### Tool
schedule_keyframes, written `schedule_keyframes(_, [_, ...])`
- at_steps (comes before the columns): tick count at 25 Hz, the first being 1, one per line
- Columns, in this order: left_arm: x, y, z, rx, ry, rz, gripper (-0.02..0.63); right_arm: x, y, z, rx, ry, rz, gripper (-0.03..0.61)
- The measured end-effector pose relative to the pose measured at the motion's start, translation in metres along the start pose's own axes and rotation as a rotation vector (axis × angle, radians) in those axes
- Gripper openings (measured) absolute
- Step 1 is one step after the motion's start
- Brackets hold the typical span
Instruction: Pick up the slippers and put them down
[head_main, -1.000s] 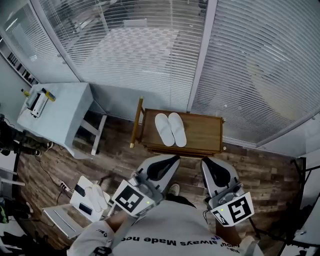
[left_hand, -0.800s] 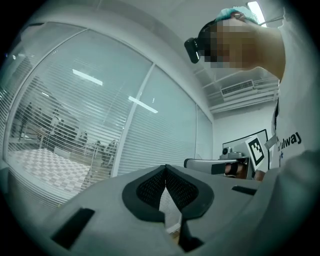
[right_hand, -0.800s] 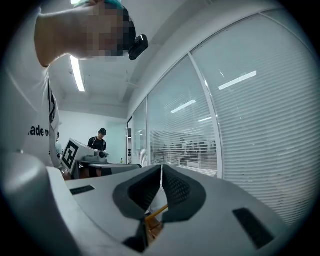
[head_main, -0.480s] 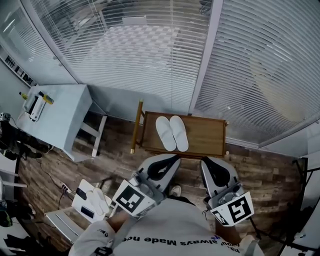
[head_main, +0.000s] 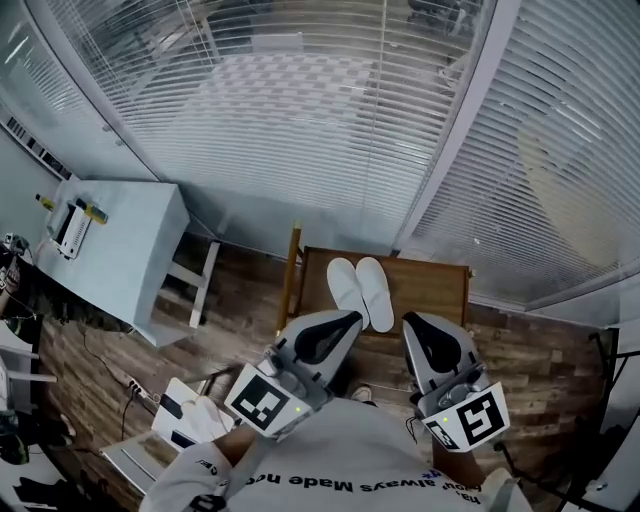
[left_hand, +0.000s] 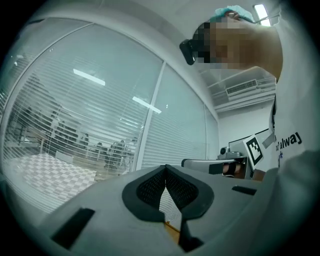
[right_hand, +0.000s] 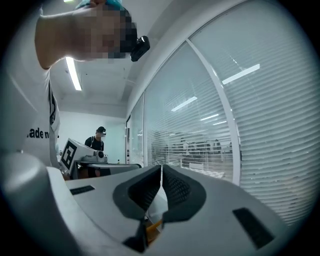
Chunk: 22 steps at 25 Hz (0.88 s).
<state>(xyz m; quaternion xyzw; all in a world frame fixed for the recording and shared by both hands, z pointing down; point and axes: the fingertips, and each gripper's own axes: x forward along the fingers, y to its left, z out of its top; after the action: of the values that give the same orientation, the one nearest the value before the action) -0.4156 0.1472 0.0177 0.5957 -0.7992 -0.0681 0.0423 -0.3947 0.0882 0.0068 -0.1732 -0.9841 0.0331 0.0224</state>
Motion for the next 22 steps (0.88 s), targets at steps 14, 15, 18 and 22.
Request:
schedule_keyframes(14, [0.014,0.098,0.005,0.018,0.02,-0.052,0.011,0.098,-0.02,0.004,-0.028,-0.016,-0.047,0.017])
schedule_keyframes(15, [0.016,0.1,0.005,0.02,0.02,-0.056,0.011,0.1,-0.022,0.003,-0.029,-0.016,-0.05,0.017])
schedule_keyframes(18, [0.02,0.104,0.011,0.022,0.013,-0.064,0.012,0.107,-0.024,0.007,-0.038,-0.017,-0.051,0.017])
schedule_keyframes(22, [0.027,0.108,0.009,0.015,0.016,-0.067,0.011,0.111,-0.029,0.009,-0.046,-0.02,-0.058,0.017])
